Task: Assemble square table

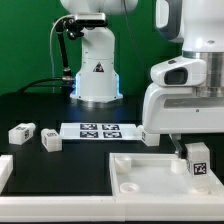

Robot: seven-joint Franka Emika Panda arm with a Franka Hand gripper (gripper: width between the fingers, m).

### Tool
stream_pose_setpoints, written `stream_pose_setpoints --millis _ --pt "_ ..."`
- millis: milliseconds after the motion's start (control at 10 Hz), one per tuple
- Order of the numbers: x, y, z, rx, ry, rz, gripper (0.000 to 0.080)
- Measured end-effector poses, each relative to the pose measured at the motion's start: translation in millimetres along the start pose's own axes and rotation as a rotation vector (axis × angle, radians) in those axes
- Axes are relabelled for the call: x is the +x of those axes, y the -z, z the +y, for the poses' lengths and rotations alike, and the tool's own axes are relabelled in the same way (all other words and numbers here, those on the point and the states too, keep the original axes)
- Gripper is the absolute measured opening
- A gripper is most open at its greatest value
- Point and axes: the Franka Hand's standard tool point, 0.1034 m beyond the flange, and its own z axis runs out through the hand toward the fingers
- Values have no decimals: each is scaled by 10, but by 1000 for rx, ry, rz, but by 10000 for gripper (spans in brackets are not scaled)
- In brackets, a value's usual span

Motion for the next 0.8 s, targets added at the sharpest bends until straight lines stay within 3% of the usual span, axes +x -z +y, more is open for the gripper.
stream_pose_setpoints --millis 100,300,600,800 --pt "0 0 0 0 -12 0 646" --pt "-2 -1 -4 2 -109 -1 325" --pt "0 -9 33 -2 -319 -2 297" --pt "8 -27 86 52 -632 4 295"
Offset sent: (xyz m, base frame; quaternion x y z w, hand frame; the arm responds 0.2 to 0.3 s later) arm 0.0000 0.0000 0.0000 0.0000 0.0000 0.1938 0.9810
